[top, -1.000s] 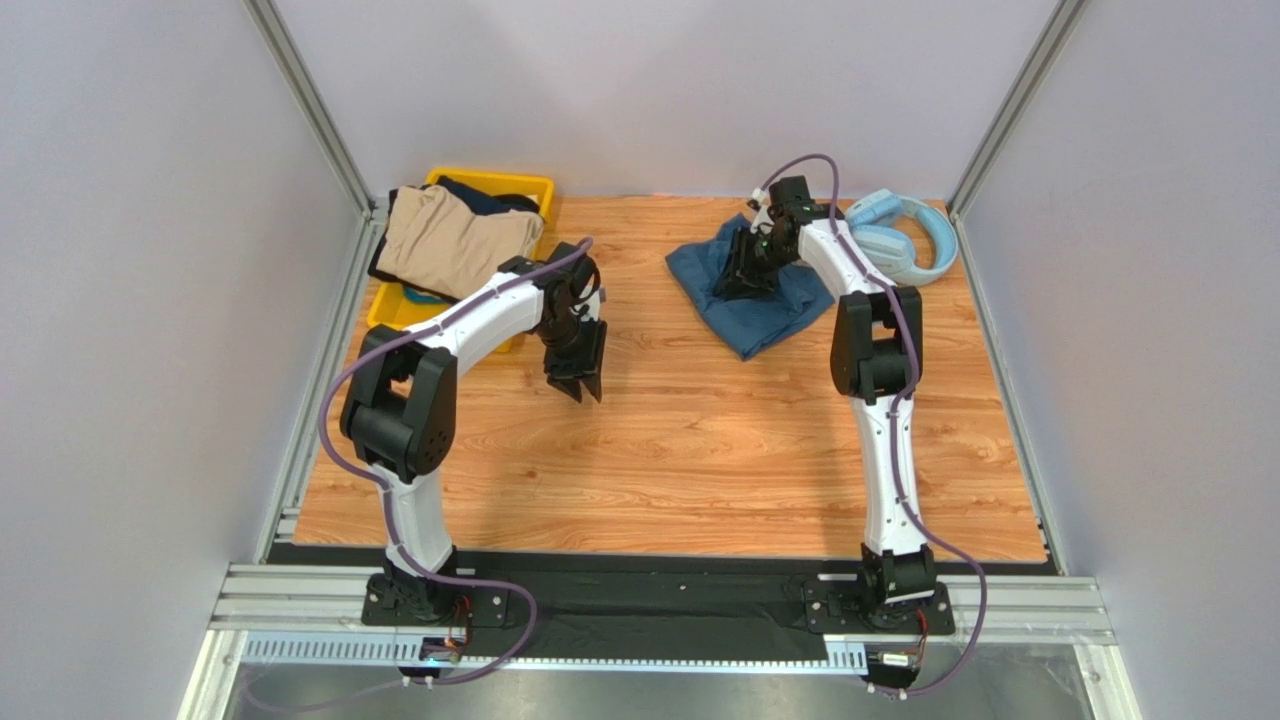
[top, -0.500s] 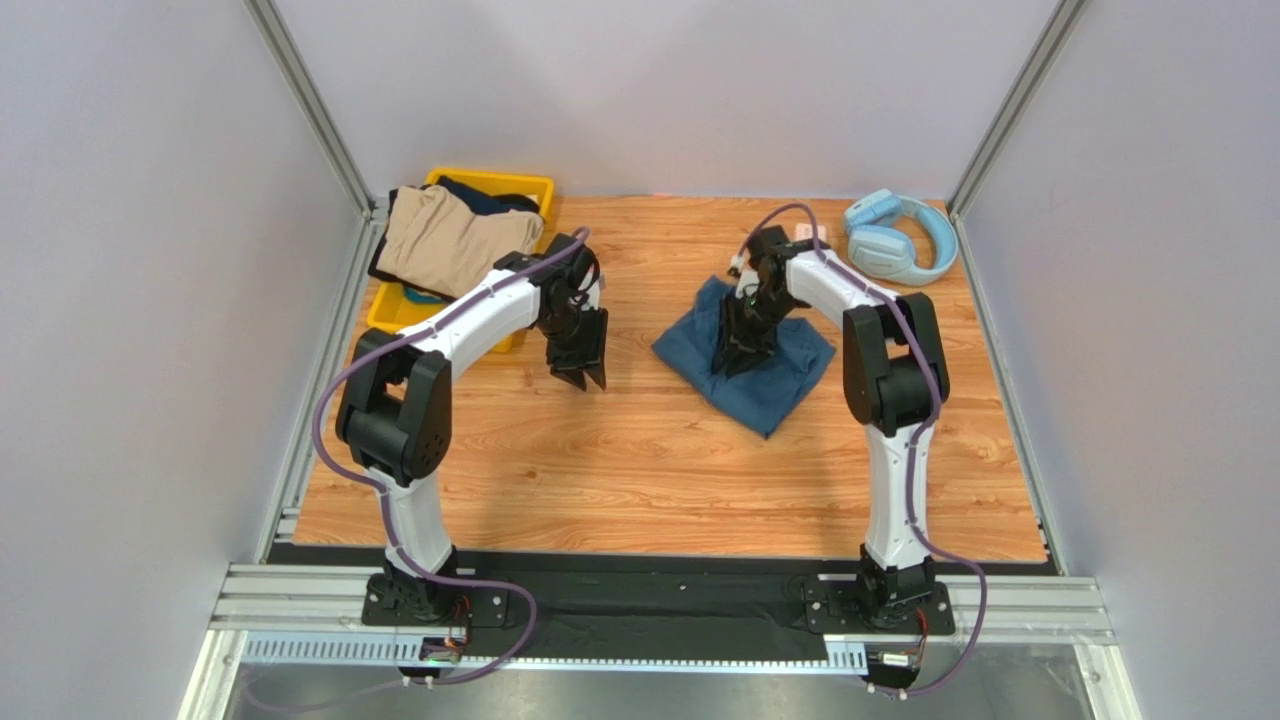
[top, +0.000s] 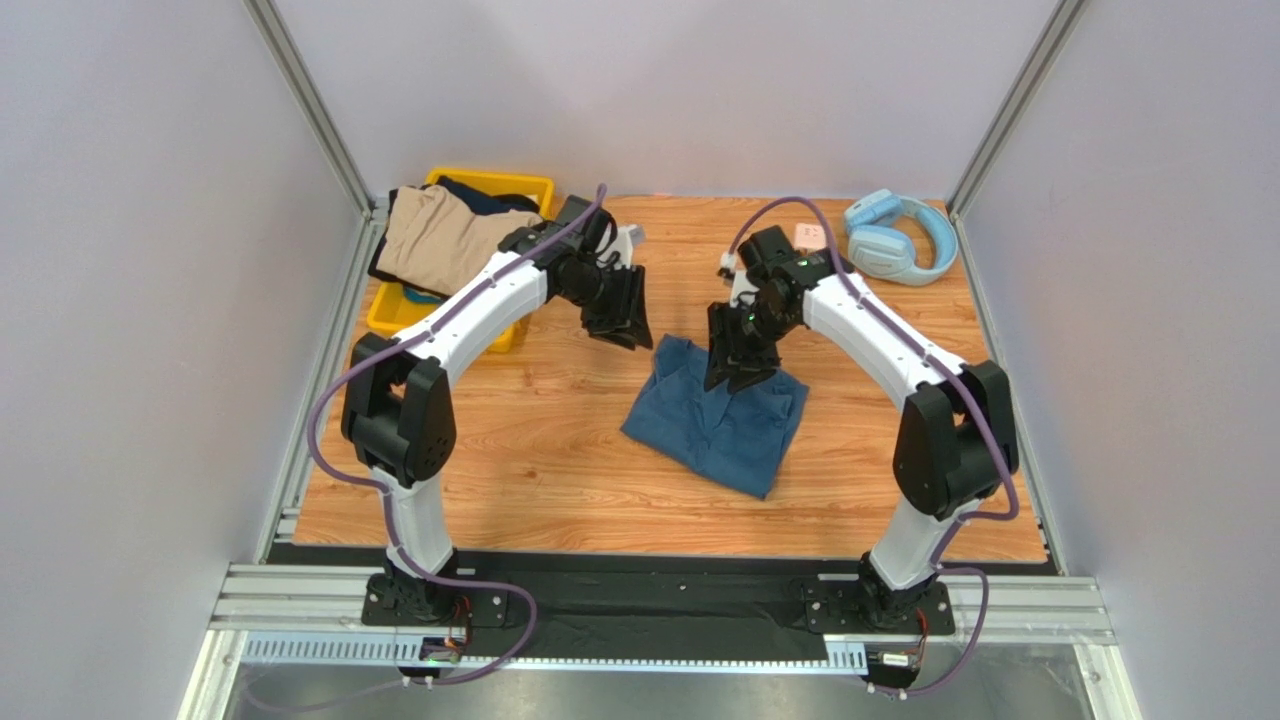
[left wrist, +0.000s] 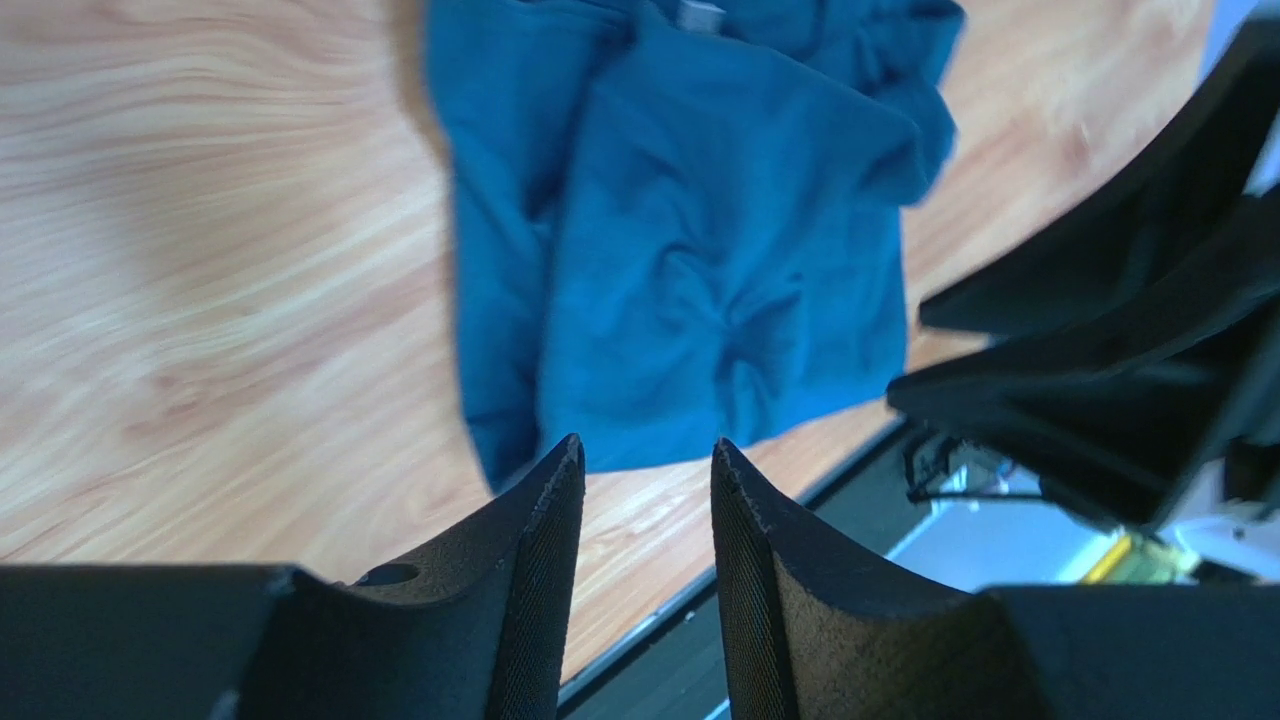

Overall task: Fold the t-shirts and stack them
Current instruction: Fold the tshirt

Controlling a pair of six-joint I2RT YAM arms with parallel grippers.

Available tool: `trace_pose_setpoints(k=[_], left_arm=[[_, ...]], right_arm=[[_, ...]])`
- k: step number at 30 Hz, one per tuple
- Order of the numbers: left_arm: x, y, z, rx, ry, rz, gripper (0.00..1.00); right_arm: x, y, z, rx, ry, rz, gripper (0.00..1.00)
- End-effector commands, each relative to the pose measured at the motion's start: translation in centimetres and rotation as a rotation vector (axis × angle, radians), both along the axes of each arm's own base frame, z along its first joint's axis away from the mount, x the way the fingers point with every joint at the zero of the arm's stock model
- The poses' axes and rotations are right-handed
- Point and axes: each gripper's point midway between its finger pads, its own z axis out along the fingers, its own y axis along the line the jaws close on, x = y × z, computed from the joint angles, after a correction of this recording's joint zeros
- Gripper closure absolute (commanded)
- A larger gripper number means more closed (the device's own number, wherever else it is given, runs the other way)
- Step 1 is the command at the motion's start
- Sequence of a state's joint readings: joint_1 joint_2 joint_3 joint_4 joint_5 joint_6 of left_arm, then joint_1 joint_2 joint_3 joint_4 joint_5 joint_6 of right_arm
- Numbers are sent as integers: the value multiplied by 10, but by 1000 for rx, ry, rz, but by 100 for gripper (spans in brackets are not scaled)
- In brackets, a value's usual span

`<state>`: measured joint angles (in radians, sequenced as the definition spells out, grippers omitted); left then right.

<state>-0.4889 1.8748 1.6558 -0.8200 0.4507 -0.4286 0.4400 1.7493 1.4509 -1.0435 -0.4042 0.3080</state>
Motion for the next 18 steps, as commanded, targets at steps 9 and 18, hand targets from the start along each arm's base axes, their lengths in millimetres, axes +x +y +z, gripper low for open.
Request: trace_pose_setpoints(k=[9, 18], left_arm=[[-27, -46, -56, -6, 86, -175, 54], [1, -44, -77, 85, 38, -174, 50]], right_arm=[[8, -59, 1, -276, -101, -55, 43], [27, -73, -11, -368, -149, -55, 39]])
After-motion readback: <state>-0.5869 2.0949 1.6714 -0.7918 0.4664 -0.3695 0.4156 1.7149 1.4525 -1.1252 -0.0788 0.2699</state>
